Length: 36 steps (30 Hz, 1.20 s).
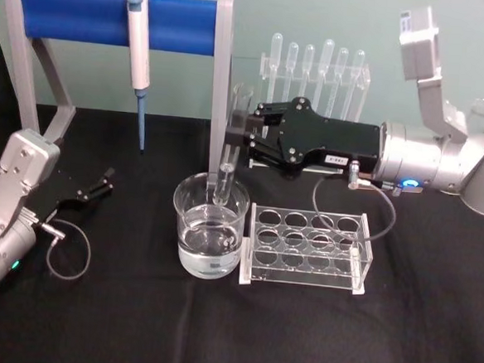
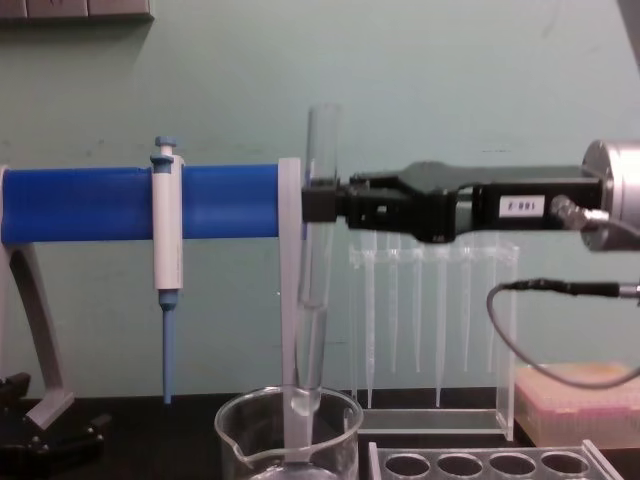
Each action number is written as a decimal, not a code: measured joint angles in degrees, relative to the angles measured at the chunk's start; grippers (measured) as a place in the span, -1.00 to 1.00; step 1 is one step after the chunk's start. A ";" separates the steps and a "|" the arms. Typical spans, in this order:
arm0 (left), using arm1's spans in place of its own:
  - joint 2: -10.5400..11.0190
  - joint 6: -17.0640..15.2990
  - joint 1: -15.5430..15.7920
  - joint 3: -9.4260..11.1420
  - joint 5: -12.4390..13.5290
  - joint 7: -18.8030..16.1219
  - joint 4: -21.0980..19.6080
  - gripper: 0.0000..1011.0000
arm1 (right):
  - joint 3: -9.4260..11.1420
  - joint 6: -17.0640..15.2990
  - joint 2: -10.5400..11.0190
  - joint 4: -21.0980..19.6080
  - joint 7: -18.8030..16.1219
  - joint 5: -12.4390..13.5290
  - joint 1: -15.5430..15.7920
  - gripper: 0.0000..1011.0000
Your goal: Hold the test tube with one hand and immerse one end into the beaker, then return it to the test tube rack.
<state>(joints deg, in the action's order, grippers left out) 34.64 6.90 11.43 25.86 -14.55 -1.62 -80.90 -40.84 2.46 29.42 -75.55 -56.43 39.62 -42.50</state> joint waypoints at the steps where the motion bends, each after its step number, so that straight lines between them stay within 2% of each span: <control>1: 0.00 0.00 0.00 0.00 0.00 0.00 0.00 0.98 | -0.09 0.15 -0.13 0.27 -0.07 -0.08 0.06 -0.52; 28: 0.00 0.00 0.00 0.00 0.00 0.00 0.00 0.98 | -0.89 7.02 -5.41 10.78 -1.72 -3.67 2.78 -0.52; 36: 0.00 0.00 0.00 0.00 0.00 0.00 0.00 0.98 | -0.73 7.80 -6.06 12.51 -1.79 -5.00 3.38 -0.52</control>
<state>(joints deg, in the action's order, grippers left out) 34.65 6.91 11.43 25.86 -14.55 -1.62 -80.90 -41.58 10.26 23.36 -63.04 -58.22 34.62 -39.12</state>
